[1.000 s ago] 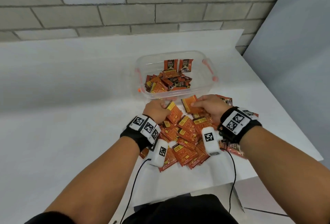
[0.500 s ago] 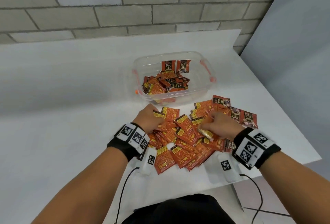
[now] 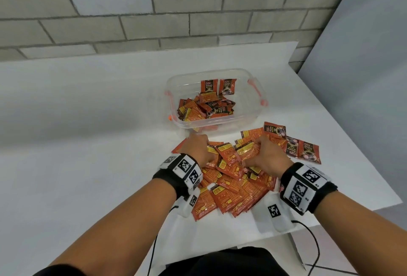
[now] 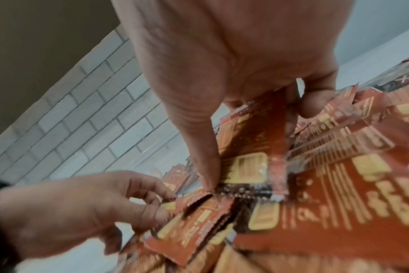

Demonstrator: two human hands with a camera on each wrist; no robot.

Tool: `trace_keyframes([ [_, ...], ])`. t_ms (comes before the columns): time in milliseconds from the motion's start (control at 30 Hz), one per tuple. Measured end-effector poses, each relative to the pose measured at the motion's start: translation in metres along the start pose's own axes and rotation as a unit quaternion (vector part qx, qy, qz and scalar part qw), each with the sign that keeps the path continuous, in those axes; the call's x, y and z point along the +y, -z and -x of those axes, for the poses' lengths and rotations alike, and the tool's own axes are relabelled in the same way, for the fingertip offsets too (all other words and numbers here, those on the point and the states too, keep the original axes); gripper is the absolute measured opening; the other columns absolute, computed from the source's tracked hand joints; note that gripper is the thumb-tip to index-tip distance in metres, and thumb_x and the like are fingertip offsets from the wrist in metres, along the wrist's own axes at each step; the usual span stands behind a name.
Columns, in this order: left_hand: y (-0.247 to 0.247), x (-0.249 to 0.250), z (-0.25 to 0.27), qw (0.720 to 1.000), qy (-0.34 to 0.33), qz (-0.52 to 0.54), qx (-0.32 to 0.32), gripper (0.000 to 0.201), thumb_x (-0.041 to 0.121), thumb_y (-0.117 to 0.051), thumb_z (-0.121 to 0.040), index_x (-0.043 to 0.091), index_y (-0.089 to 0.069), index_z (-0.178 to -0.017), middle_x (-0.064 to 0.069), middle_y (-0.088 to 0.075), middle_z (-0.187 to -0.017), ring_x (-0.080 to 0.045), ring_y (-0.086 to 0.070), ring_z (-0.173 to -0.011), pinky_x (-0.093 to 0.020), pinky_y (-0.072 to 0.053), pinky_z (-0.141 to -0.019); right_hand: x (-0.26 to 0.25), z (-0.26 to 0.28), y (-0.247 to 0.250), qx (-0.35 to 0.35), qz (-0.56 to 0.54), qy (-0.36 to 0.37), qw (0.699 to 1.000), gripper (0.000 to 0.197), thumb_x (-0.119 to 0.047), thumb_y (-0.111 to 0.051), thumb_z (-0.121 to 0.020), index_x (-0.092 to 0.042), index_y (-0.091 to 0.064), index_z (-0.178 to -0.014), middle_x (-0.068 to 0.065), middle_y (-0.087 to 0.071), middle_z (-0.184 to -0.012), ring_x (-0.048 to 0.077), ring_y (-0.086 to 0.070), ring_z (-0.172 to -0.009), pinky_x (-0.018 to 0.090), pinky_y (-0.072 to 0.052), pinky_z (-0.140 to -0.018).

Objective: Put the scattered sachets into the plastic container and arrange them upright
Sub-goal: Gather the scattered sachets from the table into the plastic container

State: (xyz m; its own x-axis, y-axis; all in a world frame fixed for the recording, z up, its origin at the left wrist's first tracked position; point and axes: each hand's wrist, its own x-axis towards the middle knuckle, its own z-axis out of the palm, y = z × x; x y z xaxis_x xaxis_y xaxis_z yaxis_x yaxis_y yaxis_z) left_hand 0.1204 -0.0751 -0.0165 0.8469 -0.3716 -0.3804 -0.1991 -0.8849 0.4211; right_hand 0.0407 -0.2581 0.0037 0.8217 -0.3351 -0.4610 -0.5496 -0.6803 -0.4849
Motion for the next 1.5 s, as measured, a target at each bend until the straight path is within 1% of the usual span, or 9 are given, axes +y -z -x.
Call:
trace_keyframes([
  [200,-0.006,0.009,-0.006,0.997,-0.033,-0.068,0.010,0.062,0.030,-0.072,-0.084,0.011,-0.044,-0.136,-0.012,-0.033,-0.147,-0.032,-0.042,-0.127,-0.040,-0.042,-0.101,-0.015,-0.016,0.004,-0.057,-0.096,-0.019,0.994,0.096,-0.035,-0.080,-0.073,-0.010,-0.025,-0.148,0.009,-0.044,-0.143,0.026,-0.048,-0.122,0.040,-0.042,-0.103],
  [433,-0.010,0.014,-0.010,0.995,-0.018,-0.099,-0.028,0.061,0.030,-0.065,-0.090,0.010,-0.036,-0.139,-0.020,-0.013,-0.155,-0.039,-0.027,-0.137,-0.044,-0.034,-0.108,-0.037,-0.026,-0.021,-0.069,0.044,-0.002,0.997,0.088,-0.039,-0.075,-0.077,-0.007,-0.029,-0.145,0.011,-0.040,-0.145,0.025,-0.044,-0.127,0.030,-0.040,-0.095],
  [767,-0.017,0.012,-0.011,0.997,-0.030,-0.040,0.066,0.075,0.030,-0.072,-0.084,0.017,-0.031,-0.145,-0.012,-0.033,-0.147,-0.034,-0.027,-0.137,-0.043,-0.035,-0.108,-0.039,-0.032,-0.018,-0.027,-0.032,-0.016,0.999,0.083,-0.018,-0.082,-0.071,-0.008,-0.035,-0.139,0.010,-0.050,-0.134,0.026,-0.049,-0.120,0.030,-0.042,-0.090],
  [1033,0.000,-0.015,-0.004,0.983,0.014,0.184,0.022,0.045,0.025,-0.064,-0.091,0.023,-0.045,-0.131,0.002,-0.059,-0.121,-0.019,-0.060,-0.106,-0.031,-0.047,-0.089,-0.024,-0.026,0.002,-0.055,-0.130,0.026,0.990,0.076,-0.031,-0.085,-0.065,-0.011,-0.050,-0.129,0.003,-0.064,-0.116,0.020,-0.060,-0.104,0.035,-0.046,-0.094],
  [1133,0.006,-0.033,0.006,0.967,0.001,0.256,-0.002,0.037,0.026,-0.067,-0.088,0.019,-0.054,-0.122,0.003,-0.062,-0.117,-0.014,-0.061,-0.100,-0.024,-0.045,-0.080,-0.011,-0.025,0.014,-0.081,-0.176,0.023,0.981,0.052,-0.030,-0.084,-0.067,-0.016,-0.062,-0.112,0.000,-0.071,-0.105,0.020,-0.065,-0.102,0.044,-0.046,-0.098],
  [1233,0.011,-0.049,0.019,0.959,-0.008,0.281,-0.036,0.020,0.027,-0.070,-0.086,0.022,-0.059,-0.101,0.004,-0.068,-0.094,-0.011,-0.064,-0.080,-0.023,-0.049,-0.067,-0.007,-0.018,0.022,-0.103,-0.134,0.034,0.985,0.035,-0.022,-0.079,-0.074,-0.018,-0.060,-0.104,-0.003,-0.070,-0.097,0.017,-0.064,-0.098,0.035,-0.047,-0.093],
  [1300,0.010,-0.055,0.025,0.962,-0.011,0.264,-0.070,0.025,0.027,-0.072,-0.085,0.017,-0.059,-0.103,0.000,-0.069,-0.098,-0.017,-0.067,-0.085,-0.030,-0.054,-0.073,-0.009,-0.013,0.019,-0.120,-0.050,0.031,0.991,0.048,-0.026,-0.077,-0.077,-0.015,-0.053,-0.117,0.001,-0.064,-0.112,0.021,-0.058,-0.108,0.030,-0.045,-0.092],
  [1400,0.003,-0.055,0.030,0.974,-0.020,0.206,-0.097,0.031,0.027,-0.074,-0.083,0.019,-0.055,-0.107,0.006,-0.062,-0.103,-0.006,-0.062,-0.081,-0.015,-0.048,-0.059,-0.013,-0.012,0.005,-0.133,0.065,0.047,0.988,0.089,-0.031,-0.075,-0.079,-0.014,-0.022,-0.149,0.005,-0.037,-0.149,0.025,-0.037,-0.135,0.034,-0.031,-0.109],
  [1500,-0.004,-0.051,0.027,0.982,-0.020,0.165,-0.088,0.056,0.030,-0.078,-0.078,0.022,-0.053,-0.127,0.006,-0.058,-0.123,-0.013,-0.060,-0.103,-0.022,-0.050,-0.080,-0.015,-0.015,-0.007,-0.127,0.124,0.073,0.981,0.087,-0.035,-0.075,-0.079,-0.016,-0.026,-0.148,0.006,-0.036,-0.150,0.024,-0.038,-0.134,0.035,-0.031,-0.112],
])
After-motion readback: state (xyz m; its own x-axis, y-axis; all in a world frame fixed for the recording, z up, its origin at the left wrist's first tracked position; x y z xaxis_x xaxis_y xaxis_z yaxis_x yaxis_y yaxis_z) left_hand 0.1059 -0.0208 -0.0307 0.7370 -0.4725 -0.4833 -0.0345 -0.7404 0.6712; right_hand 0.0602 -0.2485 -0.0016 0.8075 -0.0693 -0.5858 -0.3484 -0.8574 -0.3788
